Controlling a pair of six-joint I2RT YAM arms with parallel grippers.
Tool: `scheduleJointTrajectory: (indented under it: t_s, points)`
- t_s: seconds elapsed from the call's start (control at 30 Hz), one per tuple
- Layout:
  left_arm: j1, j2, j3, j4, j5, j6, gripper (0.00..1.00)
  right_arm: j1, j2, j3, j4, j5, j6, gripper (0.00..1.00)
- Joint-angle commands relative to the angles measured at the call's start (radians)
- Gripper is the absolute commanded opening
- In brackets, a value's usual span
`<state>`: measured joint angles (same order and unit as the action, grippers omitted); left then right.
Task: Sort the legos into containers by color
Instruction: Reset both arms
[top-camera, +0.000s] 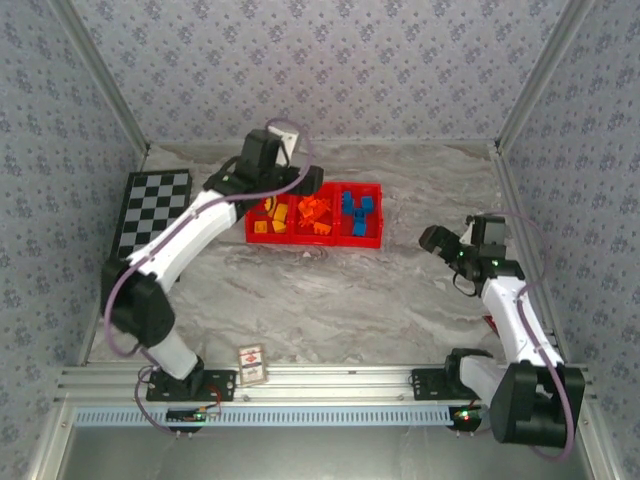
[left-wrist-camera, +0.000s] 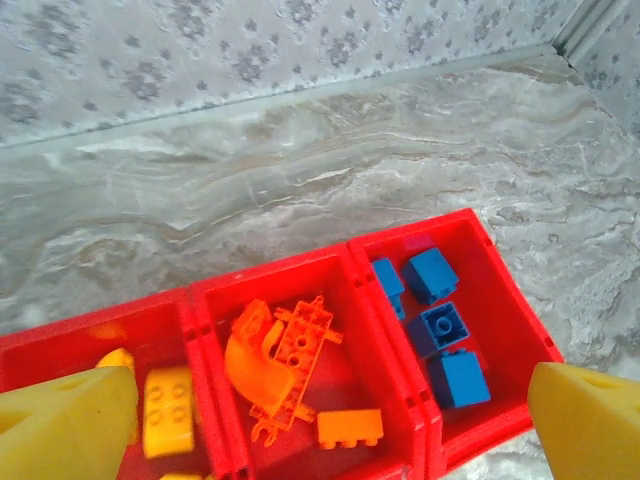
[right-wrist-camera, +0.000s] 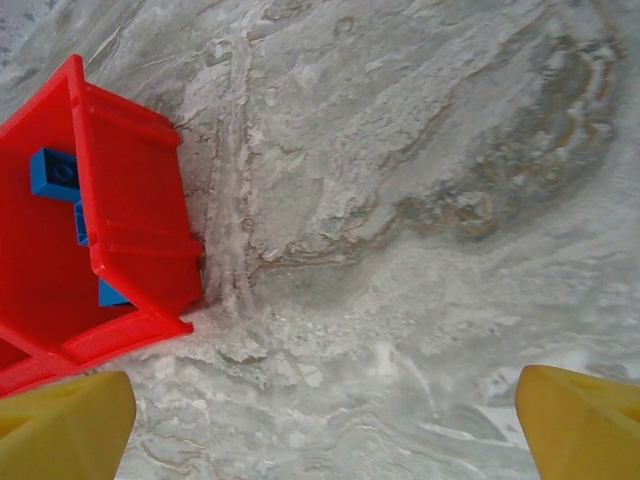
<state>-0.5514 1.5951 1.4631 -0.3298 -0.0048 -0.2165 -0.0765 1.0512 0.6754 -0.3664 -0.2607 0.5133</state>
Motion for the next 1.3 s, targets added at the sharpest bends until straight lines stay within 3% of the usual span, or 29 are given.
scheduleJointTrajectory:
  t_s: [0.0, 0.1, 0.17, 0.23, 0.4, 0.5, 0.67, 0.87, 1.0, 1.07, 1.17, 1.23, 1.27]
  points:
    - [0.008, -0.156, -0.191, 0.257, -0.152, 0.051, 1.0, 0.037, 0.078, 0.097, 0.06, -0.053, 0.006, 1.0]
    - [0.014, -0.311, -0.449, 0.498, -0.244, 0.134, 1.0, 0.118, 0.156, 0.181, 0.052, 0.008, -0.095, 1.0]
    - [0.018, -0.408, -0.656, 0.718, -0.253, 0.234, 1.0, 0.21, 0.185, 0.221, 0.061, 0.124, -0.208, 1.0]
    - [0.029, -0.485, -0.792, 0.834, -0.331, 0.268, 1.0, 0.302, 0.192, 0.23, 0.112, 0.241, -0.311, 1.0]
    - [0.139, -0.627, -0.905, 0.689, -0.416, 0.192, 1.0, 0.466, 0.162, 0.167, 0.335, 0.34, -0.577, 1.0]
    - [0.237, -0.702, -1.019, 0.733, -0.447, 0.132, 1.0, 0.504, 0.12, 0.111, 0.47, 0.412, -0.694, 1.0]
    - [0.402, -0.782, -1.148, 0.769, -0.378, 0.006, 1.0, 0.456, 0.022, -0.128, 0.825, 0.517, -0.804, 0.99]
    - [0.434, -0.785, -1.214, 0.799, -0.351, 0.018, 1.0, 0.202, 0.019, -0.336, 0.99, 0.55, -0.503, 1.0]
    - [0.436, -0.765, -1.23, 0.808, -0.363, 0.042, 1.0, 0.123, 0.167, -0.419, 1.11, 0.57, -0.444, 1.0]
    - [0.436, -0.746, -1.246, 0.84, -0.378, 0.046, 1.0, 0.129, 0.23, -0.421, 1.207, 0.588, -0.508, 1.0]
    - [0.437, -0.687, -1.25, 0.892, -0.392, 0.066, 1.0, 0.136, 0.299, -0.371, 1.183, 0.486, -0.534, 1.0]
    - [0.439, -0.623, -1.242, 0.933, -0.393, 0.091, 1.0, 0.135, 0.462, -0.398, 1.392, 0.447, -0.59, 1.0]
    - [0.44, -0.579, -1.239, 0.966, -0.395, 0.103, 1.0, 0.141, 0.554, -0.399, 1.552, 0.485, -0.612, 1.0]
